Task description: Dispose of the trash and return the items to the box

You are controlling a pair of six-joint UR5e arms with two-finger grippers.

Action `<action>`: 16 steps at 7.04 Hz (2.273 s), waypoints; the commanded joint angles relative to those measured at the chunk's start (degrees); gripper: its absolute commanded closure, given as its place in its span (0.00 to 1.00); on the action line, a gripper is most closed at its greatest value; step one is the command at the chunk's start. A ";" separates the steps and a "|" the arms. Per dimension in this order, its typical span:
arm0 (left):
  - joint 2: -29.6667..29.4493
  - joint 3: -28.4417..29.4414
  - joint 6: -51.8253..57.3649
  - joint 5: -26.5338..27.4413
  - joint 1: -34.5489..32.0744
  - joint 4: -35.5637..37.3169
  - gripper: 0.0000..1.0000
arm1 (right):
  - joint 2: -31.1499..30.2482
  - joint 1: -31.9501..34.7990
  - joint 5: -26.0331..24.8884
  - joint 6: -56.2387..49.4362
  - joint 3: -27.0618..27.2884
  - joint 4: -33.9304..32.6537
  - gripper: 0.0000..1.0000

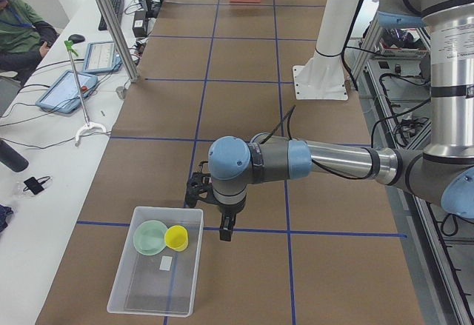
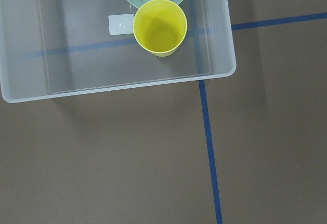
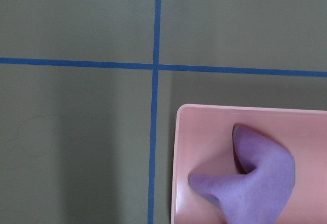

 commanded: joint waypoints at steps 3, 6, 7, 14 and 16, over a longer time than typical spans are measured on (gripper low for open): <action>0.00 0.32 0.00 0.00 0.00 0.00 0.01 | -3.56 -0.31 0.53 -0.62 1.66 -3.21 0.00; 0.00 0.23 0.00 0.00 0.00 0.09 0.01 | -3.03 -0.22 -0.69 -0.80 2.63 -3.21 0.00; 0.00 0.23 0.00 0.00 0.00 0.09 0.01 | -3.03 -0.22 -0.61 -0.19 2.11 -3.12 0.00; 0.96 0.15 0.09 0.00 0.09 -0.09 0.01 | -3.03 -2.14 0.36 5.58 -2.21 5.58 0.00; 0.97 0.06 0.09 0.00 0.09 0.00 0.01 | -3.47 -3.73 0.53 9.19 -2.56 9.87 0.00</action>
